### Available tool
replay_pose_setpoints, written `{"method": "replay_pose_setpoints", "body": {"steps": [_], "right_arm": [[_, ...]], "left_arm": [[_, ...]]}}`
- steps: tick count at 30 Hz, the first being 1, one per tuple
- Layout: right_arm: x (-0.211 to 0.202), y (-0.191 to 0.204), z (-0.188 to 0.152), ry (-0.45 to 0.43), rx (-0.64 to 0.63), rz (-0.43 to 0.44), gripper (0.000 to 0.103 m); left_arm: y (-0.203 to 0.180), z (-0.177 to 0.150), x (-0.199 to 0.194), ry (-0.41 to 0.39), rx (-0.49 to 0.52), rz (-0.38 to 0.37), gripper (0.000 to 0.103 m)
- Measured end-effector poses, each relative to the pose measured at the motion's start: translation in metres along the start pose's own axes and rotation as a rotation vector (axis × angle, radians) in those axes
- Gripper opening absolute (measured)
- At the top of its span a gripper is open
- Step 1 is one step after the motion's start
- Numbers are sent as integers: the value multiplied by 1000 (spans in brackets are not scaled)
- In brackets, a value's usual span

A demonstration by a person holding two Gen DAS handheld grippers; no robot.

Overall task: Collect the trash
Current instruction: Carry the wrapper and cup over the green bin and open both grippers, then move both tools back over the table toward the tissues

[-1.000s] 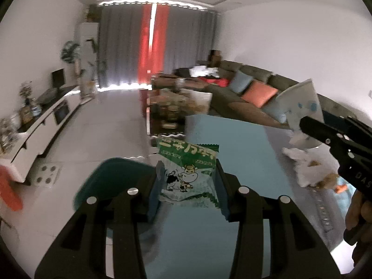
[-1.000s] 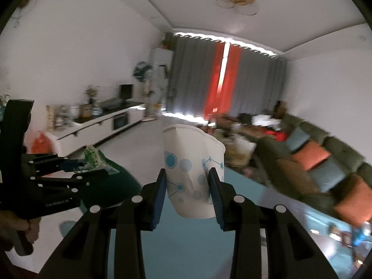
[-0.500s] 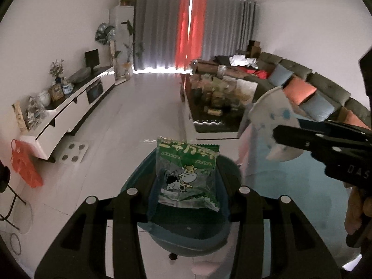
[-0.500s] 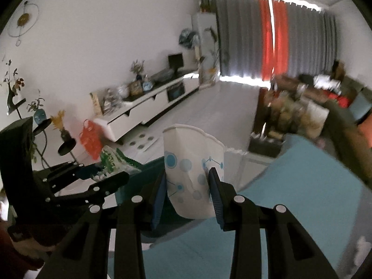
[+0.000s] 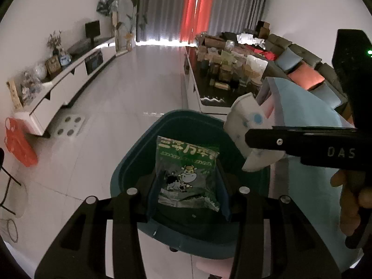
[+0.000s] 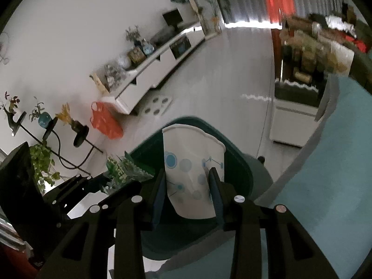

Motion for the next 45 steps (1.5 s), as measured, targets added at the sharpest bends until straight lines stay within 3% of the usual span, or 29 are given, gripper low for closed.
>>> {"method": "replay_pose_setpoints", "body": {"steps": [10, 11, 12, 13, 16, 20, 24, 30, 34, 36, 45], "right_arm": [[33, 2, 0, 135, 1, -3, 37], [35, 5, 0, 148, 1, 8, 42], [35, 6, 2, 144, 5, 2, 54], [35, 3, 2, 140, 8, -3, 58], [29, -2, 7, 116, 29, 8, 58], [17, -7, 8, 80, 46, 21, 58], [-4, -13, 12, 24, 50, 14, 58], [-46, -14, 12, -94, 9, -45, 64], [-74, -20, 5, -173, -9, -78, 73], [-87, -22, 1, -205, -4, -74, 82], [-137, -40, -29, -335, -1, -202, 94]], "left_arm": [[7, -7, 41, 58, 0, -11, 44], [7, -8, 42, 61, 1, -11, 46], [6, -7, 45, 62, 3, -12, 49], [5, -6, 48, 61, 6, -6, 50], [7, -7, 50, 63, 1, 1, 53], [7, -8, 49, 50, -3, -7, 74], [4, -2, 41, 21, 1, 8, 85], [4, 4, 13, -47, -11, 24, 98], [8, 3, -19, -88, -43, 31, 98], [8, 4, -39, -115, -56, 41, 98], [-26, 4, -125, -251, -70, 19, 98]]}}
Point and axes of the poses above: each gripper's, at about its wrist camera, not at the fingertips, and x roughly the way its jaws point, y to its left, z to its top, the point moved 6 cm from there along x, roughly the way its jaws point, and after that the axes turned 6 degrees about y, right-handed, at the moved point
